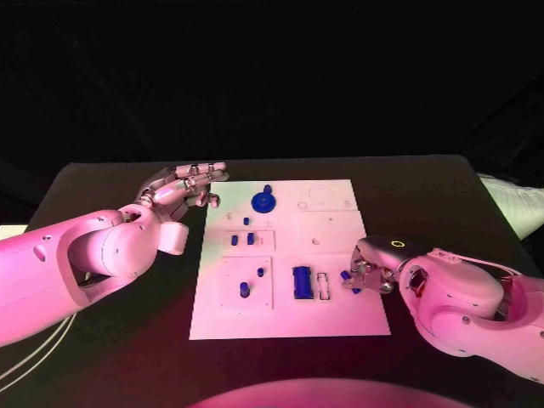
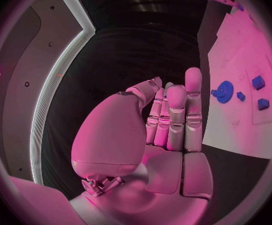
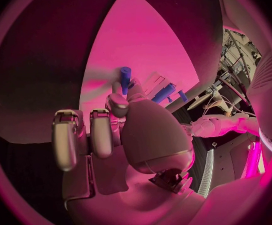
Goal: Assemble the parts on the task board
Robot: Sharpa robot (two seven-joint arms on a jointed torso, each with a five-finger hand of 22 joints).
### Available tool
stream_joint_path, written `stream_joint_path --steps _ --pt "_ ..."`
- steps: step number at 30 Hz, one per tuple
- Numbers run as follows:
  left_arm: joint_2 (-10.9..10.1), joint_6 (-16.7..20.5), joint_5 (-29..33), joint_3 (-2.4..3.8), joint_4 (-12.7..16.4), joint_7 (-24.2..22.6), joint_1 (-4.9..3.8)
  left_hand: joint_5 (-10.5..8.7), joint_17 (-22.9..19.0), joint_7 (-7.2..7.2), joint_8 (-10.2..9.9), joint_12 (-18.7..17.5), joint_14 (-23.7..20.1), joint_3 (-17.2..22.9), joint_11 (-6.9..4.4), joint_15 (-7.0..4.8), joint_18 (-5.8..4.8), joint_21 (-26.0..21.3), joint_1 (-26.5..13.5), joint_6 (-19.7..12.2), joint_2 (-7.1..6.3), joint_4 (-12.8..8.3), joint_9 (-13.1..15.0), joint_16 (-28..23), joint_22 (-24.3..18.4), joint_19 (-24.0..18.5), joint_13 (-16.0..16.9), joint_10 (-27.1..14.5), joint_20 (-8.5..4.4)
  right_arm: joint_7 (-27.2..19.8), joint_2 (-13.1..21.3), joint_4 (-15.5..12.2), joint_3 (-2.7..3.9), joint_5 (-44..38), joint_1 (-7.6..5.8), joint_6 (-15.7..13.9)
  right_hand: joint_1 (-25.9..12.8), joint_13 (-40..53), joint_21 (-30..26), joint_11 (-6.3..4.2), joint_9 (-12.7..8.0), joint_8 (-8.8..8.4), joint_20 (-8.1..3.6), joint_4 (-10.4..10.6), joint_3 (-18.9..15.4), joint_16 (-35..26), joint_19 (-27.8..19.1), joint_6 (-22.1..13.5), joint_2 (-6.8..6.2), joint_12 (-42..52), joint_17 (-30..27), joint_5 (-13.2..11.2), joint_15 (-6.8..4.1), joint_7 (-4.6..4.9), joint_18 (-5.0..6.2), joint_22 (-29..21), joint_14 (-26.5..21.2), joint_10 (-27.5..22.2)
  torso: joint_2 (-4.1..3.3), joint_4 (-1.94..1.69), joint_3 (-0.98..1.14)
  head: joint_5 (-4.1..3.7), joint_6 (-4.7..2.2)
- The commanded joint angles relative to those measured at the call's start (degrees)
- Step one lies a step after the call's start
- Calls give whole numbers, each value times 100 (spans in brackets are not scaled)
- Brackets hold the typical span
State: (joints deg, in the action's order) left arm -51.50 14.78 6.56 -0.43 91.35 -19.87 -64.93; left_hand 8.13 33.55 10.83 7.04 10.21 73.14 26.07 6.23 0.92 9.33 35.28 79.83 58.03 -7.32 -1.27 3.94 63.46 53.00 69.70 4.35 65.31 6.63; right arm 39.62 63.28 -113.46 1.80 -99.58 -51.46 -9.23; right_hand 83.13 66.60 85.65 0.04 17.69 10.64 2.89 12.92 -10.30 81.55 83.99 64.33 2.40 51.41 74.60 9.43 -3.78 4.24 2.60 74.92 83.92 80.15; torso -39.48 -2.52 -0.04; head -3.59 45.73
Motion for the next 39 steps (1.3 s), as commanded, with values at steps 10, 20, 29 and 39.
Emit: stream_joint_path --steps 10,20,29,39 --pt "-1 -98 -6 1 22 -20 -1 3 -6 -12 33 18 -37 -10 -2 14 106 -27 16 -44 53 -18 0 -12 -6 -55 -3 -51 5 425 -127 190 -78 -528 115 968 293 -42 -20 -46 -52 -79 -43 -192 189 20 124 -32 1 -114 11 -202 -31 -5 -89 949 341 -32 7 -3 -5 -26 16" --pt "-3 -95 -16 0 27 -15 -1 3 -6 -12 33 18 -37 -10 -2 14 106 -27 16 -44 53 -18 0 -12 -6 -55 -3 -51 5 436 -196 260 -89 -669 155 1090 635 -80 -30 -47 -75 -147 -47 -417 557 21 116 -29 62 -212 28 -153 -36 1 -86 944 340 -90 10 -2 -9 -31 17" --pt "2 -99 -26 0 28 -11 -1 3 -6 -12 33 18 -37 -10 -2 14 106 -27 16 -44 53 -18 0 -12 -6 -55 -3 -51 5 458 -178 218 -89 -500 164 577 760 -99 -23 -36 -86 -198 -43 -580 1043 14 124 -10 79 -264 31 99 -24 23 -89 956 338 -108 6 1 -1 -33 11" --pt "6 -94 -28 -2 26 -13 -1 3 -6 -12 33 18 -37 -10 -2 14 106 -27 16 -44 53 -18 0 -12 -6 -55 -3 -51 5 401 69 -102 -25 749 59 -509 266 -135 -21 4 -39 -256 -19 -663 2484 1 125 -32 -391 -347 35 430 18 82 -88 969 340 -83 3 -2 -4 -52 7"
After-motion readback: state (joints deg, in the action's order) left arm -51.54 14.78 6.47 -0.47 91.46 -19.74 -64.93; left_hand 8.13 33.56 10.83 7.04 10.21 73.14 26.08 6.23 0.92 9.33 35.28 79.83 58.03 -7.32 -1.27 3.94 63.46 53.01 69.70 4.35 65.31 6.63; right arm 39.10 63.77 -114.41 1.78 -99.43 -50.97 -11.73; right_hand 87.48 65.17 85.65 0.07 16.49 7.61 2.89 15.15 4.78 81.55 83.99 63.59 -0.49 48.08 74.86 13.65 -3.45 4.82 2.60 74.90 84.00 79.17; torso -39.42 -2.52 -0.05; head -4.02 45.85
